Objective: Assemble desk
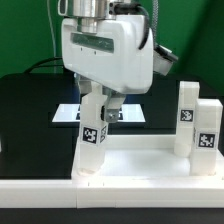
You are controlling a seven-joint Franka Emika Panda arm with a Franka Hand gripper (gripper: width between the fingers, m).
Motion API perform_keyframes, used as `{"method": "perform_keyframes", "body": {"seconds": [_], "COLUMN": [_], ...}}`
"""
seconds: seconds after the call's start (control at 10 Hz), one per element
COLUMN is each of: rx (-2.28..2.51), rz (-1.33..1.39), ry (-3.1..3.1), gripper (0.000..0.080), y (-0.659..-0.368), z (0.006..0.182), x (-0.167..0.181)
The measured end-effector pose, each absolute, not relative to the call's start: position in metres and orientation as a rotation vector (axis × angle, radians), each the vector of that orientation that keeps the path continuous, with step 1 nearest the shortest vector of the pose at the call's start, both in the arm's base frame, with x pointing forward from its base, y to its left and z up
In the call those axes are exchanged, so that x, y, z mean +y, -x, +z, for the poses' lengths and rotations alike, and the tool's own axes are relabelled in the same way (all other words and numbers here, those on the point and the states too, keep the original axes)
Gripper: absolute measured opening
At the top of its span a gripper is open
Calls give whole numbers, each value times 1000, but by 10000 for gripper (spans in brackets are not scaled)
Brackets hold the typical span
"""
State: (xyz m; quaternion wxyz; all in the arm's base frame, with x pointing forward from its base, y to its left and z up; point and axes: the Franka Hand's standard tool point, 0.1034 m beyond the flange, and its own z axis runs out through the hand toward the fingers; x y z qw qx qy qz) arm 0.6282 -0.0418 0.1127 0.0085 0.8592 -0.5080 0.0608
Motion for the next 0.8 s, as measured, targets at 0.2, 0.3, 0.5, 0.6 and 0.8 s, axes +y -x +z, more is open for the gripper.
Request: {"method": "perform_keyframes", "body": {"seconds": [0.2,0.3,0.5,0.6,0.8], "rx": [-1308,-1168,-1127,-1152,-1199], "rz": [206,245,249,250,251], "ry": [-2819,-2873,-2886,-2877,-2860], "gripper": [648,648,648,648,378], "y": [-629,-632,-632,-632,-632], "z": [113,115,115,115,115], "x": [-51,-60,-62,-62,-62]}}
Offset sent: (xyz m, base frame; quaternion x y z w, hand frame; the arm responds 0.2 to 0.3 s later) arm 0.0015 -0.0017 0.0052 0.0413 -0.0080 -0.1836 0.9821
